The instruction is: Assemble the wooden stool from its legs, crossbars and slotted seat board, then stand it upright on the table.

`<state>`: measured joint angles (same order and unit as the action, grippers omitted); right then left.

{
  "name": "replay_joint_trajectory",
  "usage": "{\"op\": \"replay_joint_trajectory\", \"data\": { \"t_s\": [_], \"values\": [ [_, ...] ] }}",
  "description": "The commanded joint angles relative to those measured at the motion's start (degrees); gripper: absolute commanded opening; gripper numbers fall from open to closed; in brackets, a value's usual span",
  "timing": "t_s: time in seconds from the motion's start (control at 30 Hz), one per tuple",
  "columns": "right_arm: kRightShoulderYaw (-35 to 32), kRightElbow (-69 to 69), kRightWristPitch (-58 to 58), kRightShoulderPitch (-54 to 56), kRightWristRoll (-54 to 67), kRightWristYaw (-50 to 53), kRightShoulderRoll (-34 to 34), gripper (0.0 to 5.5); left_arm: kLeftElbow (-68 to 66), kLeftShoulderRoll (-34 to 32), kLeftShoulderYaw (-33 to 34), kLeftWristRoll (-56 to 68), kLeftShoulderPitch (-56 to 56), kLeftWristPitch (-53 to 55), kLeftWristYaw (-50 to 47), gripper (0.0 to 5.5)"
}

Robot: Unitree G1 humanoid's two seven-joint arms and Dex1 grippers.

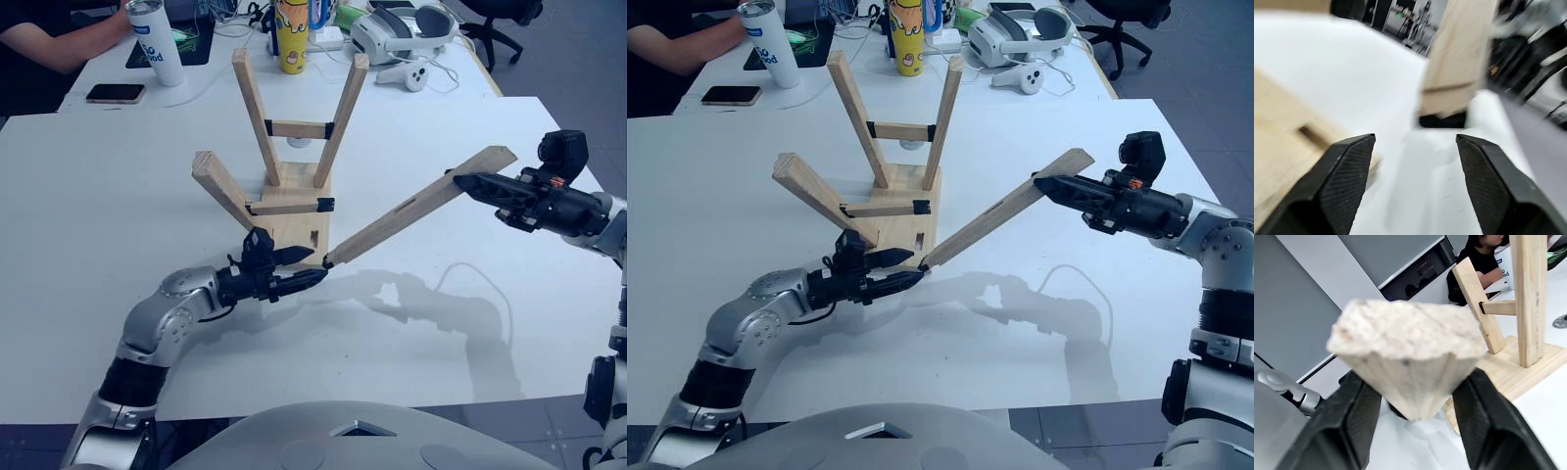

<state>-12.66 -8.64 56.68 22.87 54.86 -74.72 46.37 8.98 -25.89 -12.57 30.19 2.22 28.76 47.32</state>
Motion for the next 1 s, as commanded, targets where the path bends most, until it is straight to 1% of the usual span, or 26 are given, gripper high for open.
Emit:
{"op": "replay_joint_trajectory", "data": {
  "t_s": [0.03,0.17,0.37,0.5,0.63,0.87,1.0],
  "values": [
    [4.1,-2.2,-7.3,5.0,-5.9,0.5,-4.1,2.07,-4.7,0.2,-1.9,-6.6,2.6,-2.7,-1.8,3.05],
    [7.1,-5.6,-13.2,9.7,-10.7,0.2,-7.7,2.07,-7.0,0.0,-3.7,-10.3,3.5,-3.5,-1.5,3.05],
    [10.6,-8.6,-19.7,11.5,-17.9,-1.7,-7.4,2.07,-8.1,-1.6,-5.7,-14.7,3.2,-4.2,-1.0,3.05],
    [11.9,-9.2,-21.3,12.3,-20.5,-3.0,-7.1,2.06,-6.7,-2.6,-5.7,-16.3,2.1,-4.3,-2.0,3.05],
    [13.8,-6.6,-22.4,13.2,-22.8,-3.7,-6.8,2.06,-5.8,-2.1,-6.1,-16.7,1.3,-4.0,-2.3,3.05],
    [19.3,-3.8,-24.3,19.7,-28.2,-6.3,-5.3,2.06,-5.4,-1.3,-6.4,-16.9,0.9,-3.9,-3.3,3.05],
    [21.9,-0.4,-24.0,20.7,-30.5,-5.8,-5.7,2.06,-5.4,-1.0,-6.7,-17.0,0.8,-4.1,-3.8,3.05]
  ]
}}
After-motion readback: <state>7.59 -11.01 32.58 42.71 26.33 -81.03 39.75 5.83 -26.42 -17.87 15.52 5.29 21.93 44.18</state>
